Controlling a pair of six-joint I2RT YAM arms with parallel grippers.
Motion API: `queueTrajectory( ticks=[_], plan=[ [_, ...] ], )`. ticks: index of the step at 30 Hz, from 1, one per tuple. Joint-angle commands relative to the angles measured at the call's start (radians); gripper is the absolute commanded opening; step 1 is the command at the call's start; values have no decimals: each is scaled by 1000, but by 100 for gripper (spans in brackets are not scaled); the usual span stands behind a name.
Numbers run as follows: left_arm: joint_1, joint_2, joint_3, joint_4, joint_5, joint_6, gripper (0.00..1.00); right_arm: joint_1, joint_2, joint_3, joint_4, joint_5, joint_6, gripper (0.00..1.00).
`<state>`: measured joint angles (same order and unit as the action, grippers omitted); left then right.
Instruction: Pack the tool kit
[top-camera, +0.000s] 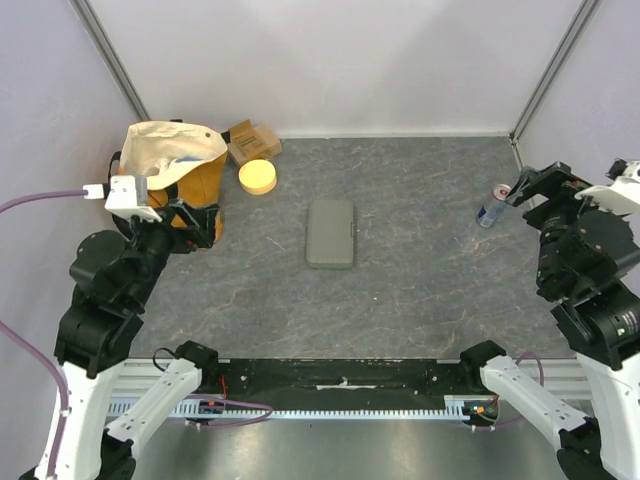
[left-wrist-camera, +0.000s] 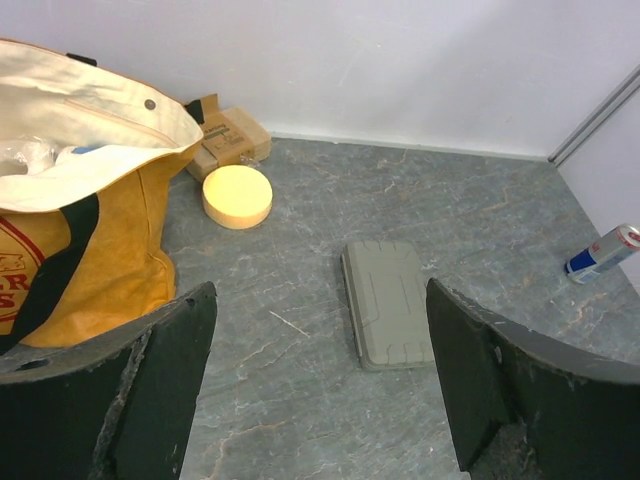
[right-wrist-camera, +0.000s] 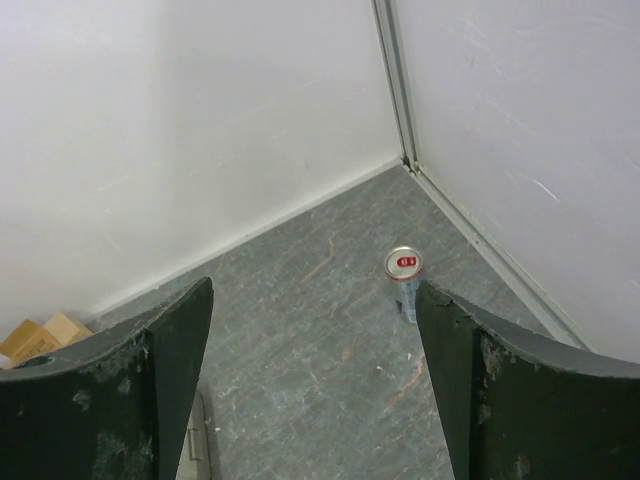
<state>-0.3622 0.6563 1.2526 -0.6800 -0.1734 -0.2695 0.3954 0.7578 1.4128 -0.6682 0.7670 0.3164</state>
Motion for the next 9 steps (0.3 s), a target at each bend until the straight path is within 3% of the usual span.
queueTrajectory(
  ticks=[1,9],
  plan=[
    [-1,-38,59,-46,-15,32,91,0,-21,58,-16,17,-16,88],
    [-3,-20,137,-144,-21,4,92,0,-49,-9,-7,26,7,88]
  ],
)
